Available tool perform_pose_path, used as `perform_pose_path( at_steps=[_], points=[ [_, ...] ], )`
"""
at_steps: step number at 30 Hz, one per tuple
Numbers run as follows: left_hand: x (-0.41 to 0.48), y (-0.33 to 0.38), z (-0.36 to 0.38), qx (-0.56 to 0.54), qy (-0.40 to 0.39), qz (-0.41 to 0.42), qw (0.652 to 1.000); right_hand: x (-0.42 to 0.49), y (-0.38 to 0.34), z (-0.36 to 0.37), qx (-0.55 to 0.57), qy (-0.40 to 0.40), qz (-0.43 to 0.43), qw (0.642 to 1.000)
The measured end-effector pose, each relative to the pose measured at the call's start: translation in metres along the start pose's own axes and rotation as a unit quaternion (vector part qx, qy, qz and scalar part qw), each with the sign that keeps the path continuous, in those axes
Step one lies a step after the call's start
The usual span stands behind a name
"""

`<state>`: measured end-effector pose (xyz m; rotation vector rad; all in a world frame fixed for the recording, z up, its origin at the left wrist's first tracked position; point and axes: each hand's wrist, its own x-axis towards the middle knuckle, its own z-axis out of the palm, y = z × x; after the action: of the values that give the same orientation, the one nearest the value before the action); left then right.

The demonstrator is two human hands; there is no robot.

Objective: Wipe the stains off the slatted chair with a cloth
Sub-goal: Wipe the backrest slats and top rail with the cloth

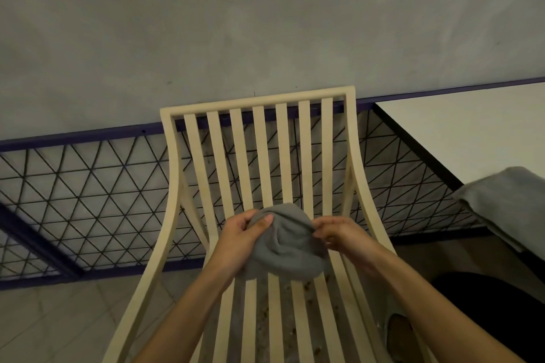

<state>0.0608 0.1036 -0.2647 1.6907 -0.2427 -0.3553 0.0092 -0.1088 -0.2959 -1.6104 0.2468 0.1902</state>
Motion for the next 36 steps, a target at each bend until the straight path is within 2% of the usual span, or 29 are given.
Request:
perform_pose_path(
  at_steps=[3, 6, 8, 11, 13, 15, 19, 21, 26, 30, 32, 34, 36],
  points=[
    [0.001, 0.010, 0.005, 0.039, -0.047, 0.045, 0.997, -0.001, -0.006, 0.004, -0.018, -0.071, -0.038, 0.997],
    [0.007, 0.021, 0.008, 0.076, -0.097, 0.083, 0.989, 0.002, -0.012, 0.015, -0.007, -0.148, -0.021, 0.989],
    [0.016, 0.029, 0.001, 0.106, -0.111, 0.098, 0.983, 0.003, -0.014, 0.017, -0.005, -0.172, -0.009, 0.985],
    [0.035, 0.033, -0.020, 0.169, -0.094, 0.071, 0.979, 0.007, -0.013, 0.015, 0.093, -0.155, 0.026, 0.983],
    [0.044, 0.031, -0.030, 0.249, -0.054, 0.063, 0.965, 0.008, -0.015, 0.016, 0.224, -0.149, 0.039, 0.962],
    [0.044, 0.027, -0.029, 0.258, -0.042, 0.080, 0.962, 0.013, -0.019, 0.017, 0.325, -0.141, 0.046, 0.934],
    [0.029, 0.013, -0.012, 0.208, -0.130, 0.075, 0.967, 0.020, -0.028, 0.014, 0.361, -0.105, 0.053, 0.925],
    [0.024, -0.004, -0.002, 0.173, -0.162, 0.062, 0.970, 0.021, -0.031, 0.012, 0.336, -0.085, 0.057, 0.936],
    [0.017, -0.023, 0.017, 0.137, -0.119, 0.063, 0.981, 0.015, -0.041, -0.002, 0.218, -0.049, 0.058, 0.973],
    [0.017, -0.014, 0.018, 0.221, -0.089, 0.102, 0.966, 0.010, -0.043, -0.021, 0.064, 0.020, 0.029, 0.997],
    [0.021, -0.010, 0.012, 0.283, -0.074, 0.140, 0.946, 0.007, -0.039, -0.033, -0.078, 0.022, 0.032, 0.996],
    [0.026, -0.004, 0.006, 0.317, -0.067, 0.173, 0.930, 0.007, -0.036, -0.043, -0.213, -0.015, 0.058, 0.975],
    [0.033, 0.005, 0.001, 0.340, -0.063, 0.209, 0.915, 0.009, -0.034, -0.047, -0.265, -0.038, 0.081, 0.960]
  ],
)
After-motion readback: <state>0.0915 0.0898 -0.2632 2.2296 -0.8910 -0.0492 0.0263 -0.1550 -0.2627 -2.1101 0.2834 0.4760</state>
